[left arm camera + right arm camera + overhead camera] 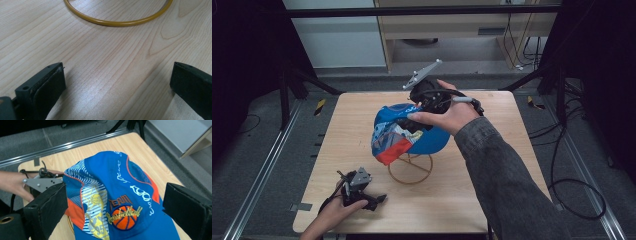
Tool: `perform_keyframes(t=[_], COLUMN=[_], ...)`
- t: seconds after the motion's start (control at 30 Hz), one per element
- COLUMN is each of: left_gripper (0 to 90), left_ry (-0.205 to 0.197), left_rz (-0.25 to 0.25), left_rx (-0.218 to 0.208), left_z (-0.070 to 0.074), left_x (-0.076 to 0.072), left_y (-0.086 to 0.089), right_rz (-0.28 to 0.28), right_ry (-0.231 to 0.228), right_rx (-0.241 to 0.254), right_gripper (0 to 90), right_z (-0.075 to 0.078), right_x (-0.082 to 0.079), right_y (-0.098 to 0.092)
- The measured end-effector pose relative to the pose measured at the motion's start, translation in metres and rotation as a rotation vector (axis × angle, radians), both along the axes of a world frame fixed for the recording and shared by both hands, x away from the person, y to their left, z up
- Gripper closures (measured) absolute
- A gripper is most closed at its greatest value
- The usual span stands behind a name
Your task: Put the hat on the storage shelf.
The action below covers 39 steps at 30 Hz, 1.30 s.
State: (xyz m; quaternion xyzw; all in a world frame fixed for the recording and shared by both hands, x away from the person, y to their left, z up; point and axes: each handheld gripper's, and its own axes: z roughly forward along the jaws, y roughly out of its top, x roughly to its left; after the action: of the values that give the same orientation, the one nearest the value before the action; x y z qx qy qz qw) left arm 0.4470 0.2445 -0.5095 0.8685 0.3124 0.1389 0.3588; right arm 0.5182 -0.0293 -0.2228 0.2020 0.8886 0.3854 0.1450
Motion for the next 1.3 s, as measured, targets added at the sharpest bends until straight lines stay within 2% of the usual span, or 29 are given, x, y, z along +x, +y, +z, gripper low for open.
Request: perform_keyframes(t=[0.33, 0.73, 1.3], left_gripper=[0.0, 0.0, 0.0], left_ry=[0.000, 0.000, 0.000], left_rz=[0.001, 0.002, 0.001], left_rx=[0.000, 0.000, 0.002], left_z=[0.000, 0.000, 0.000], left_x=[0.000, 0.000, 0.000], left_y=[0.000, 0.000, 0.000], right_rz=[-0.025, -0.101, -0.173], right_ry=[-0.016, -0.018, -0.056], right_rx=[0.028, 0.080, 0.123], right_gripper=[5.8, 5.9, 5.8], right_z=[0.004, 0.005, 0.005], right_x=[-0.008, -0.018, -0.030], right_y=[-0.022, -0.065, -0.105])
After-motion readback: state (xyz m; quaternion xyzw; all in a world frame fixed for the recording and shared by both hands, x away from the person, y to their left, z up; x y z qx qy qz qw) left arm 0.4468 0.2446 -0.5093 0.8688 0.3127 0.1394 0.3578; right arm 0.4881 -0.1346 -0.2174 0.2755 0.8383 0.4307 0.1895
